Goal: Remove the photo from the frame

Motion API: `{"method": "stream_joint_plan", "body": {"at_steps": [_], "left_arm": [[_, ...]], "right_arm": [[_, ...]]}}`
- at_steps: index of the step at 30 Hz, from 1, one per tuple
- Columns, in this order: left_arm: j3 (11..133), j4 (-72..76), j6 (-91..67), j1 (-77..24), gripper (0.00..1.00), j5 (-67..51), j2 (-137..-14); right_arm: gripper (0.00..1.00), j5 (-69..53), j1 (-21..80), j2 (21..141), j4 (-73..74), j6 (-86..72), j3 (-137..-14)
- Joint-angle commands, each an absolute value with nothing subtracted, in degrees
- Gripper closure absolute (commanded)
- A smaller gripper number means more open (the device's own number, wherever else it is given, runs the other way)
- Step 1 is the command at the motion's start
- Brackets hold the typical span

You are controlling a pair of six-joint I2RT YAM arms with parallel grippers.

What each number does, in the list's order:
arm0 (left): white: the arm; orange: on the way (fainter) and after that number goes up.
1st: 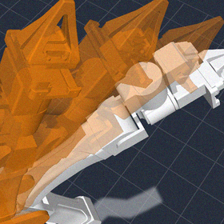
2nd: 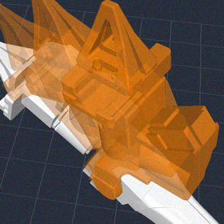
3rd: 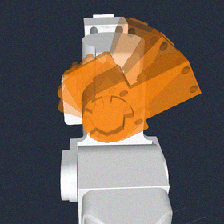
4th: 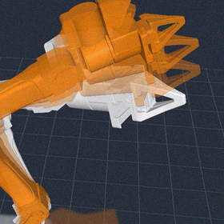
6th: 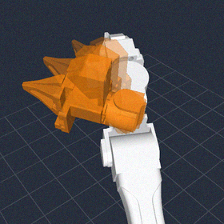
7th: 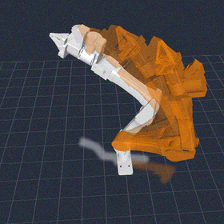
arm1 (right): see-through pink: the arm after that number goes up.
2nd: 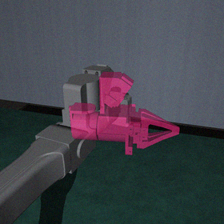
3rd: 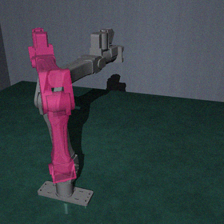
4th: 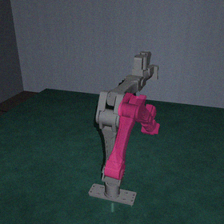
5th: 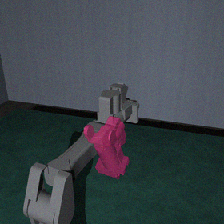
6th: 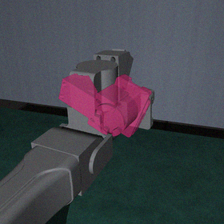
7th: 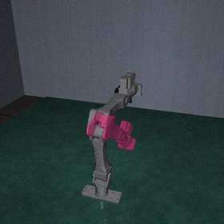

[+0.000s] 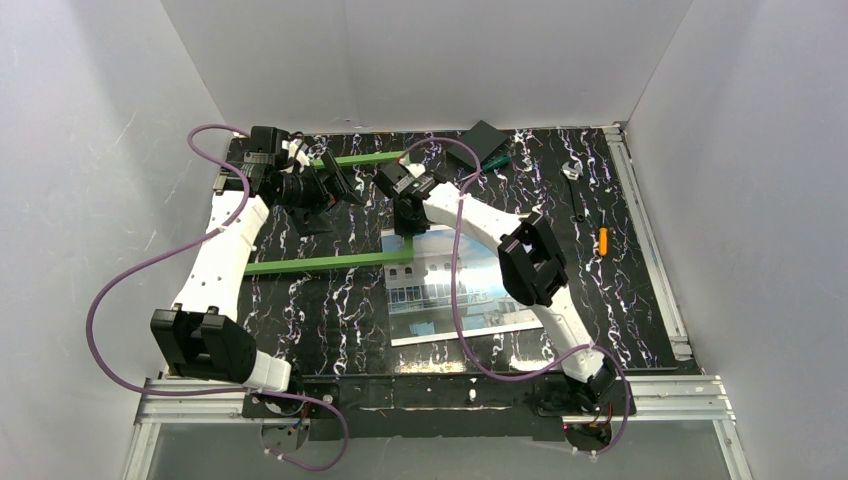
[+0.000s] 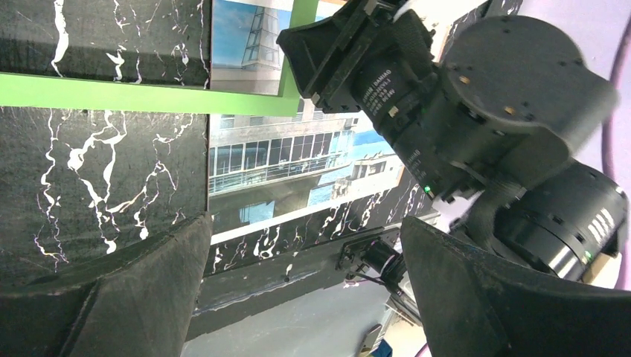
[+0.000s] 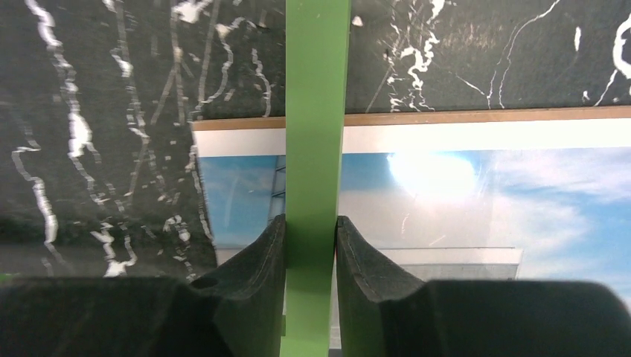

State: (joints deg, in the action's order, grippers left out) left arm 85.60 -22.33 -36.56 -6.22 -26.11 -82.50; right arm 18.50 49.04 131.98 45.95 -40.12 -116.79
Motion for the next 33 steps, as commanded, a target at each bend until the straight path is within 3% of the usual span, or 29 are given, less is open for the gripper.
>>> {"method": "stream_joint_plan", "body": {"at_steps": [1, 14, 23, 33], "left_arm": [[84.65, -25.66, -36.9, -5.89, 0.02, -28.08, -82.01], [84.49, -25.38, -37.11, -5.63, 0.02, -28.69, -81.92], [84.36, -24.83, -37.35, -5.1, 0.02, -29.62, -82.08], [88.79, -29.62, -34.16, -3.25, 0.02, -26.77, -80.36]], "right_arm": [[0.91, 19.33, 51.02, 131.07, 46.51, -40.72, -123.81], [0.99, 17.34, 55.81, 136.51, 45.26, -44.42, -131.2], [0.99, 17.24, 59.02, 134.37, 45.34, -50.95, -125.24], [0.99, 14.69, 60.32, 128.57, 33.27, -49.75, -110.76]]}}
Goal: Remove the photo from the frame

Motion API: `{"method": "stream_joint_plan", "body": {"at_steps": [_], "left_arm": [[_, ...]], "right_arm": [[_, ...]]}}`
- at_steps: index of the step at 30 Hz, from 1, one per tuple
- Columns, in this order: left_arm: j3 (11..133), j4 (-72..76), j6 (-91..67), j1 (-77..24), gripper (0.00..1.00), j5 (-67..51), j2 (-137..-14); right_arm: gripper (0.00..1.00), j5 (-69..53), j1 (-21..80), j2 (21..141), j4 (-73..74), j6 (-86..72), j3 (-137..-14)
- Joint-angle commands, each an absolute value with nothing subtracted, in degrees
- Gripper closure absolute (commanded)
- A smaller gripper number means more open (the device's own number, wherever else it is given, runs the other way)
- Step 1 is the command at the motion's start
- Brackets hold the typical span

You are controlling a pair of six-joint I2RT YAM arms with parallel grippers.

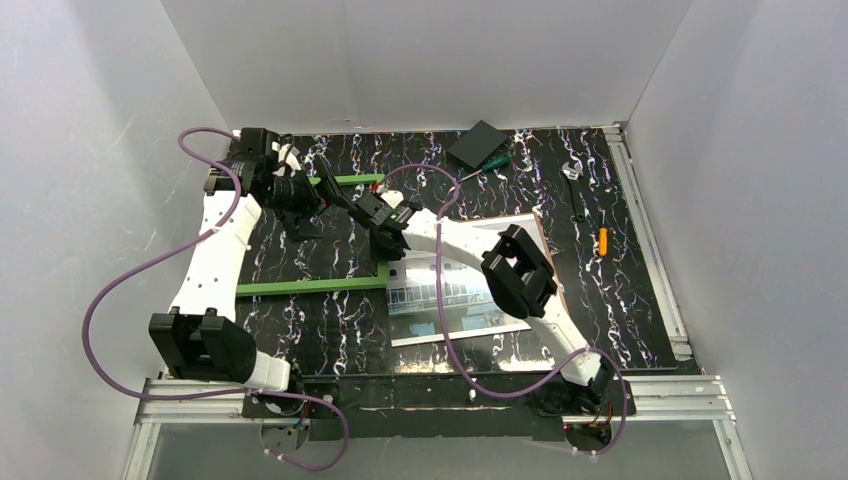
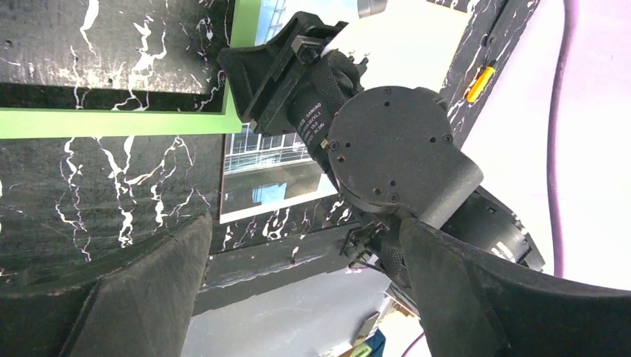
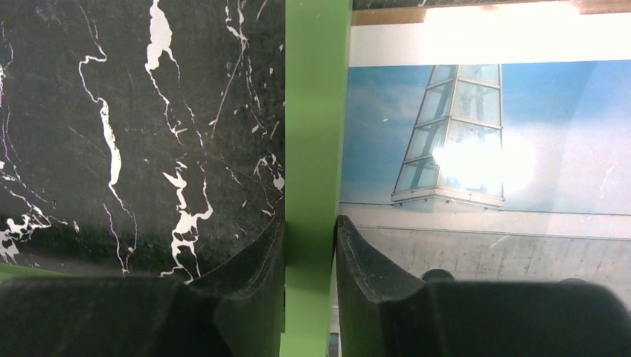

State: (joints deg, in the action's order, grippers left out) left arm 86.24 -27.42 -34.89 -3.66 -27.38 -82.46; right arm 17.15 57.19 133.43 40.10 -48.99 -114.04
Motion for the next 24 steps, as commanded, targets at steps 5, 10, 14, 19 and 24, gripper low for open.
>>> {"method": "stream_joint_plan", "body": {"at_steps": [5, 10, 14, 19, 24], "left_arm": [[91.44, -30.89, -32.54, -2.27, 0.02, -22.73, -80.08], [97.32, -33.78, -31.82, -2.02, 0.02, -17.36, -81.33], [98.24, -33.02, -34.09, -2.25, 0.02, -18.37, -82.18], [95.58, -30.68, -35.1, -3.41, 0.02, -17.76, -81.2], [94.59, -30.32, -34.47, -5.12, 0.02, -17.34, -81.18]], "right_arm": [[0.99, 14.61, 61.18, 127.37, 30.53, -46.71, -108.59], [0.99, 15.67, 62.92, 124.95, 27.18, -44.44, -105.2], [0.99, 17.44, 63.28, 124.01, 29.95, -48.53, -104.12], [0.99, 20.01, 63.54, 122.58, 30.83, -52.19, -102.18], [0.99, 22.8, 64.58, 122.68, 35.37, -57.16, -103.26]]}}
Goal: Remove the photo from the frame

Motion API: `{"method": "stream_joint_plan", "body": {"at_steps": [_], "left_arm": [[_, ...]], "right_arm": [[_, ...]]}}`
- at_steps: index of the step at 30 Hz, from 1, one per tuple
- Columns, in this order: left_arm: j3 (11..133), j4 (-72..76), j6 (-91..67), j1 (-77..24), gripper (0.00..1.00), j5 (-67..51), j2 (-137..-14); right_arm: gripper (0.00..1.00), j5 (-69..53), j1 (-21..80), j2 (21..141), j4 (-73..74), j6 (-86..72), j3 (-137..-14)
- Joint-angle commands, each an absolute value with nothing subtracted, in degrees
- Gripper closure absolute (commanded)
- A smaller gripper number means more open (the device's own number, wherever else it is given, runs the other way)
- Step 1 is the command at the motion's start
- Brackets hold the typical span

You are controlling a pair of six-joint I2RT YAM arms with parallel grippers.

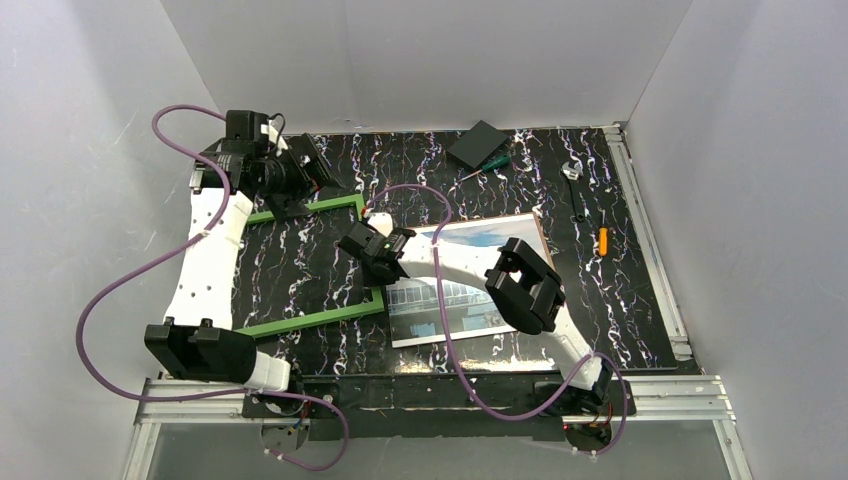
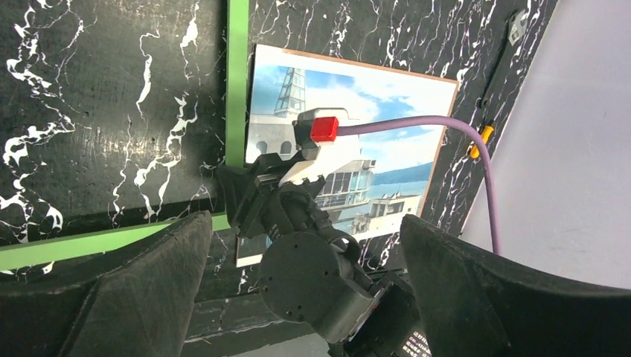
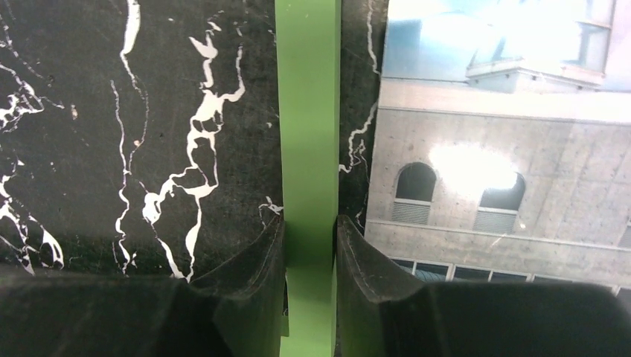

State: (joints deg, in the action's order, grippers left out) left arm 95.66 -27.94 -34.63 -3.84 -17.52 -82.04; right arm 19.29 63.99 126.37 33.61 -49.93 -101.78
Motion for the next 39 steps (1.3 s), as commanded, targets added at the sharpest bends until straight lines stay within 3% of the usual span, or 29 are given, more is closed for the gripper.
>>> {"method": "stream_joint_plan", "body": {"at_steps": [1, 4, 8, 14, 20, 24, 28, 31, 39], "left_arm": [[94.37, -30.28, -34.33, -5.24, 0.02, -17.27, -81.06], [94.08, -30.32, -34.08, -5.49, 0.02, -16.84, -80.7], [94.24, -30.32, -34.04, -5.62, 0.02, -16.63, -80.55], [94.96, -30.51, -33.3, -5.8, 0.02, -16.18, -80.6], [94.13, -30.63, -31.91, -5.89, 0.02, -18.01, -80.27], [88.7, -25.25, -32.96, -7.41, 0.02, -23.85, -80.87], [85.85, -23.47, -31.94, -14.97, 0.02, -24.82, -85.25], [85.52, -23.37, -32.94, -20.83, 0.02, -27.28, -91.23], [86.27, -21.82, -34.7, -37.37, 0.05, -26.86, -106.68]], "right_arm": [[0.99, 22.77, 64.9, 122.76, 35.43, -57.17, -103.31], [0.99, 22.27, 65.93, 122.9, 35.61, -57.36, -103.35], [0.91, 19.37, 66.45, 123.3, 34.77, -56.49, -103.49], [0.54, 20.02, 67.06, 120.07, 34.78, -52.39, -102.18], [0.28, 24.25, 66.89, 105.61, 29.64, -46.22, -87.02], [0.27, 26.36, 65.32, 94.6, 29.06, -44.6, -74.13], [0.29, 26.11, 61.03, 82.68, 28.18, -45.88, -59.18], [0.34, 23.44, 54.85, 74.15, 28.09, -47.58, -48.31], [0.32, 17.76, 33.71, 51.99, 34.55, -52.02, -33.27]]}}
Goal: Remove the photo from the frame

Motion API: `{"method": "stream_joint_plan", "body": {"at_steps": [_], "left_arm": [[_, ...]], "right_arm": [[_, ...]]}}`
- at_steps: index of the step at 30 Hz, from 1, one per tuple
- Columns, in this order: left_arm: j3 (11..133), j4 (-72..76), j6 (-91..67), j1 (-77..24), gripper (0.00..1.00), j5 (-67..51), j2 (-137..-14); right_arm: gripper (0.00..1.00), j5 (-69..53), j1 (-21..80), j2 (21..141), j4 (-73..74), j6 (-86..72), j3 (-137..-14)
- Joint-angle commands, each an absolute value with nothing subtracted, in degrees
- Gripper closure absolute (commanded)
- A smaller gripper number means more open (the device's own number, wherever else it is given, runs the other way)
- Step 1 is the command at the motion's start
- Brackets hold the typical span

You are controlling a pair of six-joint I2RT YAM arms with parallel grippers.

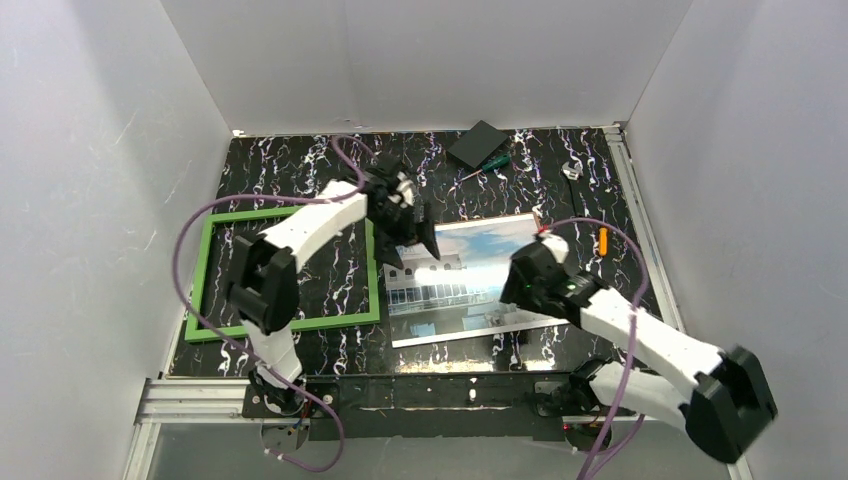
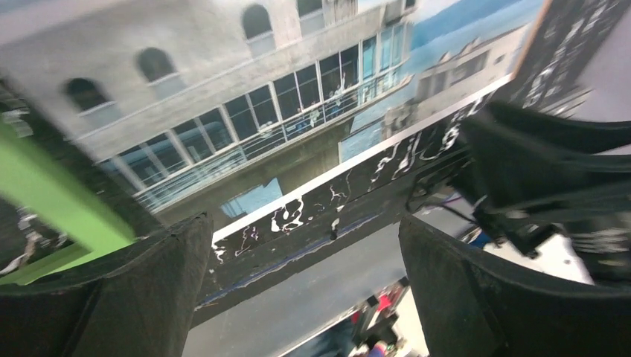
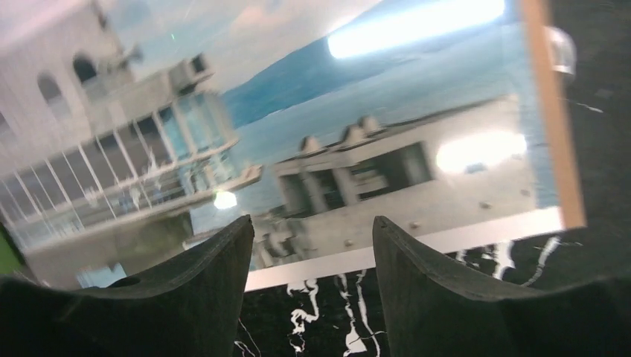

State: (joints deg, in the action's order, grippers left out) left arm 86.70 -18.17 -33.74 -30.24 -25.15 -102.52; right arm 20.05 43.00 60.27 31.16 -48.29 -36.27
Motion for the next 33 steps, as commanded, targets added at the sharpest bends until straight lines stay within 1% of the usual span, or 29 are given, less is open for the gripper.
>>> {"method": "stream_joint_plan", "body": {"at_steps": [1, 3, 6, 9, 11, 20, 23, 25, 27, 29, 33], "left_arm": [[86.97, -21.72, -34.9, -38.97, 0.05, -26.42, -108.15], [88.15, -21.5, -34.98, -41.95, 0.05, -25.65, -111.36], [89.36, -20.31, -36.27, -43.85, 0.06, -25.37, -115.32], [90.0, -19.14, -37.3, -44.04, 0.06, -24.86, -117.58], [91.26, -19.82, -36.57, -44.04, 0.07, -24.51, -118.46], [93.64, -25.08, -34.86, -42.98, 0.04, -23.52, -120.42], [95.82, -28.62, -33.06, -42.48, 0.03, -23.58, -121.37], [96.76, -30.46, -31.57, -42.08, 0.02, -23.2, -121.14], [97.29, -32.05, -30.78, -41.54, 0.02, -23.1, -120.45], [96.69, -32.6, -30.64, -40.69, 0.02, -23.75, -118.56], [90.35, -28.09, -32.19, -37.85, 0.02, -26.7, -111.69]], "right_arm": [[0.29, 17.82, 30.59, 49.37, 36.63, -53.19, -32.33], [0.21, 15.63, 24.08, 44.24, 38.2, -53.84, -30.24], [0.15, 8.04, 12.61, 39.39, 36.0, -51.77, -27.24], [0.16, -0.45, 2.68, 40.73, 33.84, -47.84, -26.38], [0.18, -2.85, -1.72, 43.81, 34.5, -46.22, -27.27], [0.2, -0.29, -4.22, 46.7, 35.52, -45.2, -26.5], [0.18, 3.47, -4.2, 48.52, 38.81, -45.66, -28.05], [0.18, 1.09, -4.21, 49.58, 39.95, -45.41, -29.01], [0.18, -4.02, -4.12, 50.57, 40.33, -44.09, -29.61], [0.18, -4.03, -3.13, 50.63, 42.44, -42.84, -31.41], [0.18, 4.75, 5.17, 45.77, 45.81, -43.95, -36.12]]}}
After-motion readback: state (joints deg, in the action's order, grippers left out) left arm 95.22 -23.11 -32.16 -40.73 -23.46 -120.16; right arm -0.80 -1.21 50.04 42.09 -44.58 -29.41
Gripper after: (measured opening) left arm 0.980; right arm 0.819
